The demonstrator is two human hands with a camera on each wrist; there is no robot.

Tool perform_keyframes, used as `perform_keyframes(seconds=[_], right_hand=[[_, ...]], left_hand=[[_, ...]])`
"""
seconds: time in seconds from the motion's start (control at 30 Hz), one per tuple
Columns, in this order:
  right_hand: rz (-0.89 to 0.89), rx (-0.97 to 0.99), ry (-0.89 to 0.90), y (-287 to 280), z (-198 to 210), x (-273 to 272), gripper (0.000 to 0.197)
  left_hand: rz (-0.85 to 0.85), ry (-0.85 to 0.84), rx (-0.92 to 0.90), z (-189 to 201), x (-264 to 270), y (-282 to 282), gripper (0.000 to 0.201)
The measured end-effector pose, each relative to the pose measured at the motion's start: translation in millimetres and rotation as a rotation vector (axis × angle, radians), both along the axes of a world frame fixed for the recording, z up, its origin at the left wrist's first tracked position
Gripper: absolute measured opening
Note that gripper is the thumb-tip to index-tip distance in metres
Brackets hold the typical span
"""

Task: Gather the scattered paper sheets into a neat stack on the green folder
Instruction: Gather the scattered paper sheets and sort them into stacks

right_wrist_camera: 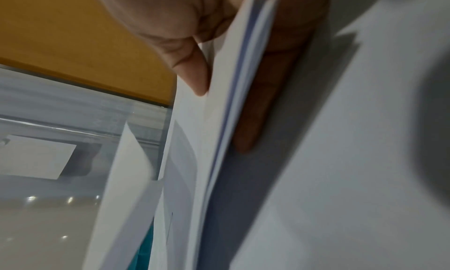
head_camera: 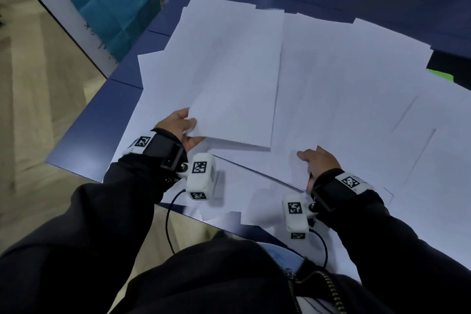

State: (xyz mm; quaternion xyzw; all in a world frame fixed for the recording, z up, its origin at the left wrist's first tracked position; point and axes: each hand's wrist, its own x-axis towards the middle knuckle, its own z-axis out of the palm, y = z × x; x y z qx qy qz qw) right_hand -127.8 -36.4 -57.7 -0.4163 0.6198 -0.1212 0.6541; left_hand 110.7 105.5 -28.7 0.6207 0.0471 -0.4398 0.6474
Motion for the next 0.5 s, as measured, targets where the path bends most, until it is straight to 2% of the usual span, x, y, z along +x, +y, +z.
perform_keyframes(seconds=[0.07, 0.17, 0.3, 0.33, 0.37, 0.4, 0.5], right_hand=[[0.011, -0.006, -0.005, -1.2, 0.2, -0.9, 0.019], [-0.007, 0.016, -0.012, -0.9, 0.4, -1.0, 0.013], [-0.065, 0.047, -0.045, 2.1, 4.4, 1.9, 0.013], [-0.082, 0.046, -0.040, 0.8, 2.6, 1.2, 0.030], [-0.074, 0.040, -0.034, 0.2, 2.4, 0.5, 0.033], [-0.091, 0.033, -0.046, -0.5, 0.4, 0.9, 0.017], [-0.151, 0.047, -0.067, -1.2, -1.2, 1.3, 0.016]], left_hand=[[0.001, -0.012, 0.087, -12.0, 3.0, 9.2, 0.038], [-0.023, -0.080, 0.171, -18.8, 2.8, 15.3, 0.031], [-0.273, -0.278, 0.307, -17.7, -12.9, 6.4, 0.034], [-0.338, -0.310, 0.331, -16.8, -17.1, 3.0, 0.037], [-0.395, -0.341, 0.356, -16.0, -21.4, -0.5, 0.040], [-0.446, -0.378, 0.382, -16.0, -25.5, -3.5, 0.043], [-0.625, -0.547, 0.474, -16.9, -34.5, -10.0, 0.055]])
